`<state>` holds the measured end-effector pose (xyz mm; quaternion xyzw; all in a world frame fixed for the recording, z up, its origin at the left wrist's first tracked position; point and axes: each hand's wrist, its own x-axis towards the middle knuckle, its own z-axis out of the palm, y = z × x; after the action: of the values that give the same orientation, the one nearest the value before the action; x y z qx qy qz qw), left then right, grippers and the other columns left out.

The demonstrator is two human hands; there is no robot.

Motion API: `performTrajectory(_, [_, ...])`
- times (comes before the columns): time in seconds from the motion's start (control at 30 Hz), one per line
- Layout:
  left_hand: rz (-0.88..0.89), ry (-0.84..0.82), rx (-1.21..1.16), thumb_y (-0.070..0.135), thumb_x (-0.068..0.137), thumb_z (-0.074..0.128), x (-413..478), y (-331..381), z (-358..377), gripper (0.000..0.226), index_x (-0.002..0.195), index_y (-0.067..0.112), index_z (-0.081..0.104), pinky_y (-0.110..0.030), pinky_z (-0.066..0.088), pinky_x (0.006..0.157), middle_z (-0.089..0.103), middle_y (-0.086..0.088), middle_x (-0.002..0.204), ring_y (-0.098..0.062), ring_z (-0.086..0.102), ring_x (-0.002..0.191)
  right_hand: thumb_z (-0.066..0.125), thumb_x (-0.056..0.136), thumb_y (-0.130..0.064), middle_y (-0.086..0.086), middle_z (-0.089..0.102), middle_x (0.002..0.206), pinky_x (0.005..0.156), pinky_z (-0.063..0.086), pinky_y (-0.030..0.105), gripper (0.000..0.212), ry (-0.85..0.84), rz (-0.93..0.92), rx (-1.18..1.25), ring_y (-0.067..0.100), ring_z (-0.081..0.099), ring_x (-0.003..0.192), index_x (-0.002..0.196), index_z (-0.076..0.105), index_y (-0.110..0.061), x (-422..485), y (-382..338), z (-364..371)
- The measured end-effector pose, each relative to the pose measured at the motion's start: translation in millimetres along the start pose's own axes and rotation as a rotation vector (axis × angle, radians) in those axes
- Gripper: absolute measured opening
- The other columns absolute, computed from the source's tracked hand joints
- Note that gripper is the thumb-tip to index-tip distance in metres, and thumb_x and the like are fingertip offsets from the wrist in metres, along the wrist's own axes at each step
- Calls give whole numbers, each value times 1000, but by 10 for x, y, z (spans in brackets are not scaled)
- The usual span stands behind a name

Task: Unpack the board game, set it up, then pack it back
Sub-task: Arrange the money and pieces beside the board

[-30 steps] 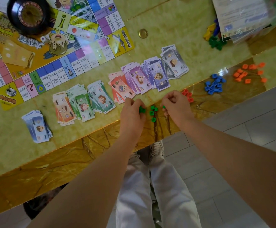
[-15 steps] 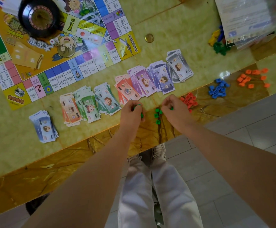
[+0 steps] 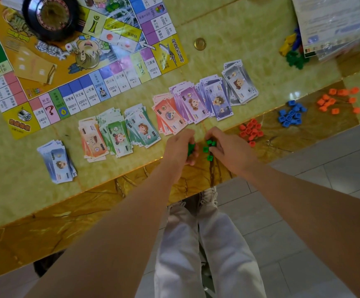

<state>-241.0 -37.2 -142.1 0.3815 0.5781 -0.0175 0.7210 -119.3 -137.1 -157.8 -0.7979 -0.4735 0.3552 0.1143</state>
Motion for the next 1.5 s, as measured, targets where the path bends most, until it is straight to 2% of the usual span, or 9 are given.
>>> performTrajectory(0.17, [116,151,452,31,98,46,35,-53,76,44,57,17,37,-26,24,48,34,0,54,-14,29,47,55,97,-20,-10,43,62,53,37,24,12,87,80,123,4,44,54,106,52,-13,52,16,7])
performTrajectory(0.37, [187,263,841,39,96,45,22,-125,155,43,60,17,43,-24,26,46,41,1,56,-16,38,49,50,100,-24,-5,48,68,45,34,11,14,232,290,524,0,40,47,110,49,-14,68,35,-95])
performTrajectory(0.53, [207,287,1148,58,93,44,24,-81,281,51,62,17,48,-26,28,45,48,2,57,-15,46,51,45,101,-29,-6,48,71,47,35,16,16,238,517,928,5,40,55,110,48,-16,66,92,-141])
performTrajectory(0.87, [272,279,1314,45,98,44,95,-68,278,45,62,17,46,-27,27,45,48,1,63,-15,44,54,36,99,-12,-3,40,60,49,21,25,11,170,573,1316,8,29,50,92,44,-17,101,-13,-180])
performTrajectory(1.07, [363,309,1212,43,100,39,46,-114,85,47,66,15,54,-25,30,47,46,3,58,-15,46,53,33,88,-9,-3,32,53,43,18,25,25,113,557,1120,11,21,46,65,39,-17,103,-59,-218])
performTrajectory(1.17, [453,238,1290,47,96,48,-34,-112,-2,33,81,20,60,-23,32,51,53,9,66,-10,49,60,34,91,-14,-1,27,55,49,22,29,30,71,420,786,15,21,48,61,38,-14,19,-44,-186])
performTrajectory(1.3, [582,123,1374,46,91,58,-85,-105,20,30,111,25,60,-26,40,65,67,5,94,-16,62,86,38,102,-21,-5,43,58,46,30,23,26,-10,191,372,8,35,45,87,55,-8,-130,5,-104])
performTrajectory(1.4, [620,104,1437,41,92,59,-56,-118,89,30,116,23,53,-28,40,63,65,3,91,-19,61,84,43,101,-29,-2,57,69,50,47,37,15,-94,93,140,13,52,52,112,47,-19,-162,43,-63])
performTrajectory(1.5, [610,95,1474,34,96,54,-6,-140,96,24,116,22,53,-29,41,63,63,3,91,-20,60,85,44,101,-34,-5,52,63,45,41,33,23,-204,42,-28,13,50,50,119,40,-20,-178,31,-30])
